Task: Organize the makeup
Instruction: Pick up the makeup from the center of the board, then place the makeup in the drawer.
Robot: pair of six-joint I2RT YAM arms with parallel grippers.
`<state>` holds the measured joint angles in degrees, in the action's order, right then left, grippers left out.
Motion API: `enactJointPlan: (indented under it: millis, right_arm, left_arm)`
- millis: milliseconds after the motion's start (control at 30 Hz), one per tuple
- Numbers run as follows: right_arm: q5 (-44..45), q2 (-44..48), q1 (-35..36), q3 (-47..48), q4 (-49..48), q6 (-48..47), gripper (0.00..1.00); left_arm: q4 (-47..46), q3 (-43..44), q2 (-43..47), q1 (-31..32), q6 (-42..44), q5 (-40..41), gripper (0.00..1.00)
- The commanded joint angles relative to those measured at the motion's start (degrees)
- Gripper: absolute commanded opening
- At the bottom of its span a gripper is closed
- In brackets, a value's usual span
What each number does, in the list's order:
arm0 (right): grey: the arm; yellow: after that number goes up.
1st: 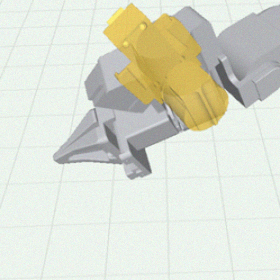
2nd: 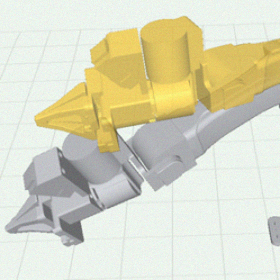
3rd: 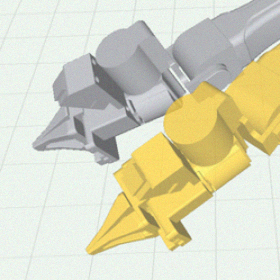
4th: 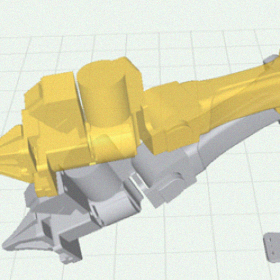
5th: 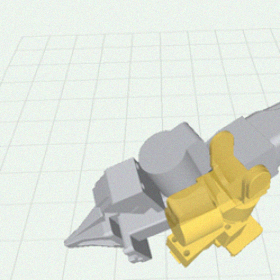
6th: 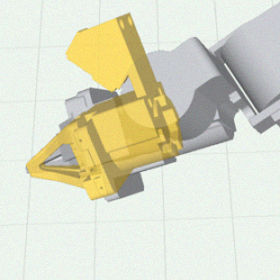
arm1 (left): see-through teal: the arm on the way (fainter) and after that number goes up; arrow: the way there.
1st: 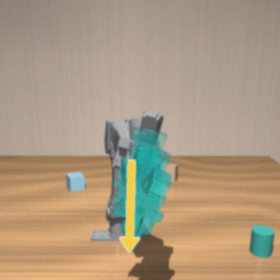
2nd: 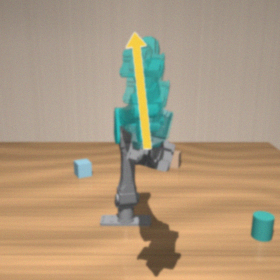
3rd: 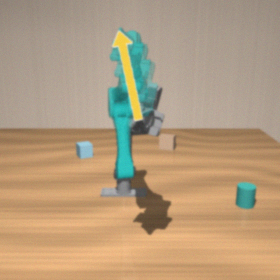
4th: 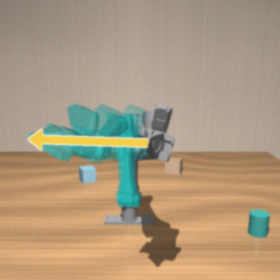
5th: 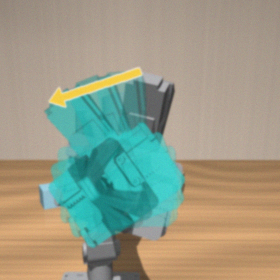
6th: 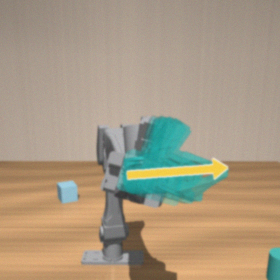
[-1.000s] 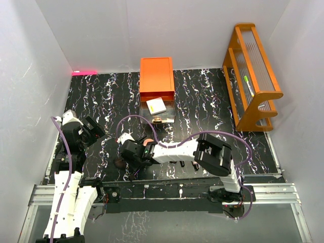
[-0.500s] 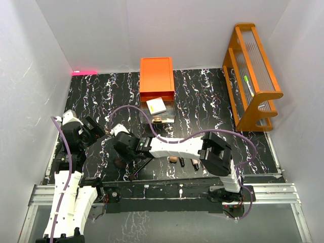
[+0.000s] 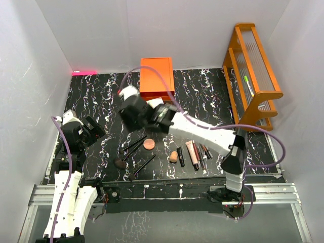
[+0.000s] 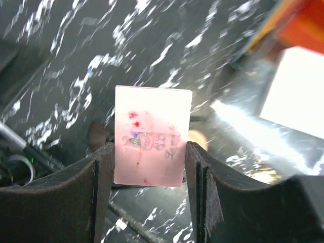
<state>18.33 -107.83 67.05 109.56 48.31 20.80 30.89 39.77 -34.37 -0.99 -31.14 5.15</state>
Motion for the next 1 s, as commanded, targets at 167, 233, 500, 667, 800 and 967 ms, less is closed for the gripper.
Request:
enactJointPlan:
  millis: [167, 233, 500, 667, 800, 967]
  right_arm:
    - [-2.9, 7.1, -18.5, 7.6, -0.3, -2.8, 0.34]
    - [-4.6, 6.2, -21.6, 7.6, -0.2, -3.1, 0.34]
    - [-8.7, 4.3, -26.0, 4.3, -0.8, -3.6, 0.34]
    - [-10.1, 4.2, -26.0, 3.0, -0.9, -3.6, 0.34]
    - [-11.8, 3.2, -25.9, 2.2, 0.3, -3.5, 0.34]
    - [-13.3, 2.9, -25.9, 0.1, -0.1, -3.5, 0.34]
  left_arm:
    - [0.1, 1.2, -0.1, 0.2, 0.0, -0.3, 0.87]
    - [0.0, 1.2, 0.0, 0.3, 0.1, -0.4, 0.87]
    - [-0.1, 1.1, -0.2, 0.2, 0.0, -0.4, 0.87]
    - [-0.2, 1.1, -0.3, 0.2, 0.1, -0.7, 0.87]
    - [-0.2, 1.0, -0.3, 0.2, 0.0, -0.8, 0.87]
    - [-0.3, 0.9, -0.3, 0.2, 0.0, -0.8, 0.87]
